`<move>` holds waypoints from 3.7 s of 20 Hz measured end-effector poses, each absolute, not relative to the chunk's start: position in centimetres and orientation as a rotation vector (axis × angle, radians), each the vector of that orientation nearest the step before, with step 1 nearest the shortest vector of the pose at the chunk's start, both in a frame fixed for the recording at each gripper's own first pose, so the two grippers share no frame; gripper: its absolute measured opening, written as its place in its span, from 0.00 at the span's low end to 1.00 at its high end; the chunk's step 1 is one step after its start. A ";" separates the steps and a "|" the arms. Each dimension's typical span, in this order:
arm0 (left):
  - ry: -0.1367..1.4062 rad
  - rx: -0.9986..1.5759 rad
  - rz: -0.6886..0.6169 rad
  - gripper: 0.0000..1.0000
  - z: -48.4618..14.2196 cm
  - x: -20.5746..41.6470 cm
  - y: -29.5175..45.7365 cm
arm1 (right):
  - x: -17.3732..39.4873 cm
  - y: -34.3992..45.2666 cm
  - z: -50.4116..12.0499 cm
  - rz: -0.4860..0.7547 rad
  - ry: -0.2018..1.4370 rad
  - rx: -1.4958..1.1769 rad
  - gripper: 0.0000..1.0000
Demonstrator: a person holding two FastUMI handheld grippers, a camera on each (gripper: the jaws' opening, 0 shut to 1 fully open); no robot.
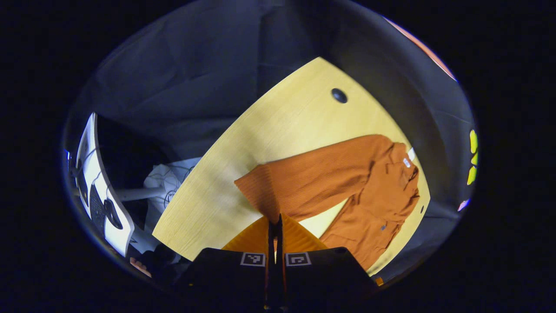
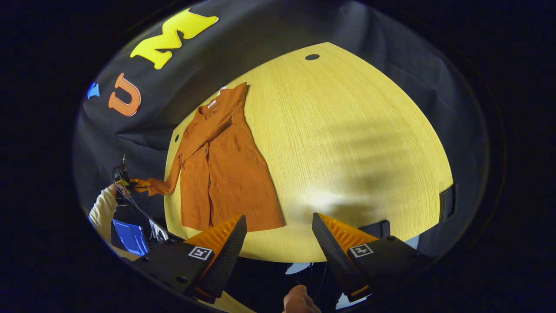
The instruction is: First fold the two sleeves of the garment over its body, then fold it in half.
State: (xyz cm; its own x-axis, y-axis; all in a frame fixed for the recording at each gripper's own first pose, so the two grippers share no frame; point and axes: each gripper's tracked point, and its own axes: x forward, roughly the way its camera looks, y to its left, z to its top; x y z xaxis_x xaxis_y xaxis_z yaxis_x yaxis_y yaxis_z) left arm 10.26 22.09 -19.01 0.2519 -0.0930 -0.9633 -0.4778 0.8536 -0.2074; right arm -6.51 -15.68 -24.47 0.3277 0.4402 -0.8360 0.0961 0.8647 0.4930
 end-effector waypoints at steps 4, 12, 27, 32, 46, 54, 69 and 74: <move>1.268 -0.410 0.170 0.03 -15.6 14.5 15.8 | -5.5 -16.6 -24.5 0.250 1.204 0.528 0.98; 1.283 -0.243 -0.058 0.03 -15.0 19.6 -2.1 | -6.7 -21.2 -25.0 0.221 1.170 0.587 0.98; 1.369 -0.002 -0.262 0.03 -24.2 22.1 -27.4 | -9.3 -29.4 -25.5 0.103 1.143 0.610 0.93; 1.397 -0.036 -0.199 0.03 -27.1 22.7 -28.7 | -10.5 -30.7 -25.4 0.062 1.132 0.617 0.98; 1.258 -0.343 -0.334 0.77 -22.3 20.4 -28.4 | -7.5 -24.7 -24.6 0.155 1.138 0.529 0.98; 1.156 -0.381 -0.278 0.99 -21.2 14.2 -19.3 | -5.1 -15.8 -24.3 0.329 1.176 0.393 0.98; 1.180 -0.251 -0.129 0.99 -27.3 -2.7 1.6 | -5.6 -3.0 -28.5 0.455 1.369 0.206 0.98; 1.334 -0.321 -0.207 0.99 -28.4 -6.3 5.1 | -5.6 -6.8 -31.6 0.391 1.431 0.138 0.98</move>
